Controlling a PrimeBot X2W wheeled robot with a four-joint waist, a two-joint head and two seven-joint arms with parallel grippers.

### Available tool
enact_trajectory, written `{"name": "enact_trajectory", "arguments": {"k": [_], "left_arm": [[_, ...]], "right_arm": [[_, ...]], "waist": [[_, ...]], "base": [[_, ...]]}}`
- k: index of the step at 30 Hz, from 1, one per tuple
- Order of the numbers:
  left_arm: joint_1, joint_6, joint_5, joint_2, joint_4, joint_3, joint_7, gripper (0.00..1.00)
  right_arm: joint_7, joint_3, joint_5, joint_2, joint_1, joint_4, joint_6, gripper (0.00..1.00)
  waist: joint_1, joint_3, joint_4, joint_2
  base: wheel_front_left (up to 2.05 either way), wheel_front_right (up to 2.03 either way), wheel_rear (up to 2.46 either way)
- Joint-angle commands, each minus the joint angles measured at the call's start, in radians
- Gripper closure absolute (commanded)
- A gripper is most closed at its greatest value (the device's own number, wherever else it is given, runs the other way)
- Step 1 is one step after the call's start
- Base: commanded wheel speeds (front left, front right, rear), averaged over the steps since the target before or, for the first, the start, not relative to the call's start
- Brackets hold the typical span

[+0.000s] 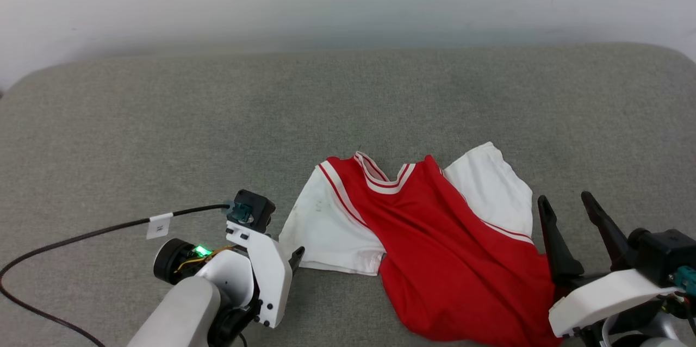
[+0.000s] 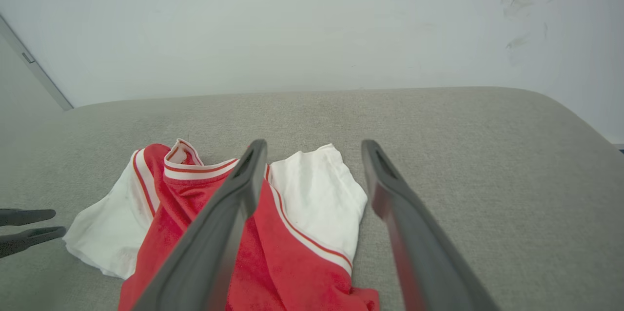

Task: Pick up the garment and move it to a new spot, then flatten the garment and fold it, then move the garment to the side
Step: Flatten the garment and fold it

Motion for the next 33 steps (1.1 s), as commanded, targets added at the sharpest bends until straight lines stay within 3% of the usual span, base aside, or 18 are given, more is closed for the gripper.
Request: {"name": "enact_trajectory", "arguments": {"k": [1,9,12,13,24,33], "left_arm": [[-0.022,-0.006,-0.006,0.002,0.009,-0.004,0.016,0.00],[-0.062,-0.036,-0.056,-0.030,0.141,-0.057,0.179,0.00],[-0.048,-0.046,-0.076,-0.051,0.168,-0.076,0.201,0.96],[-0.047,-0.045,-0.077,-0.056,0.170,-0.075,0.190,1.00],[-0.007,0.070,-0.015,-0.036,0.094,0.000,-0.087,1.00],[0.042,0.144,0.027,-0.027,-0.060,0.021,-0.222,1.00]], "right_arm": [[-0.003,0.003,-0.005,0.004,-0.015,-0.002,0.000,0.00],[-0.016,0.006,0.008,0.008,-0.032,0.016,0.000,0.00],[-0.016,0.003,0.011,0.010,-0.023,0.027,0.000,0.00],[-0.016,0.002,0.012,0.010,-0.021,0.030,0.000,0.00],[0.026,-0.039,0.054,-0.007,-0.035,0.089,0.000,0.00],[0.238,-0.086,0.196,-0.118,-0.183,0.349,0.000,0.00]], "waist": [[-0.0001,0.031,-0.015,0.0000],[-0.0001,0.078,-0.038,0.0000],[-0.0001,0.078,-0.044,0.0000],[-0.0001,0.076,-0.046,0.0000],[-0.0001,0.006,-0.018,0.0000],[-0.0001,0.007,0.034,0.0000]], "base": [[0.00,0.00,0.00],[0.00,0.00,0.00],[0.00,0.00,0.00],[0.00,0.00,0.00],[0.00,0.00,0.00],[0.00,0.00,0.00]]}}
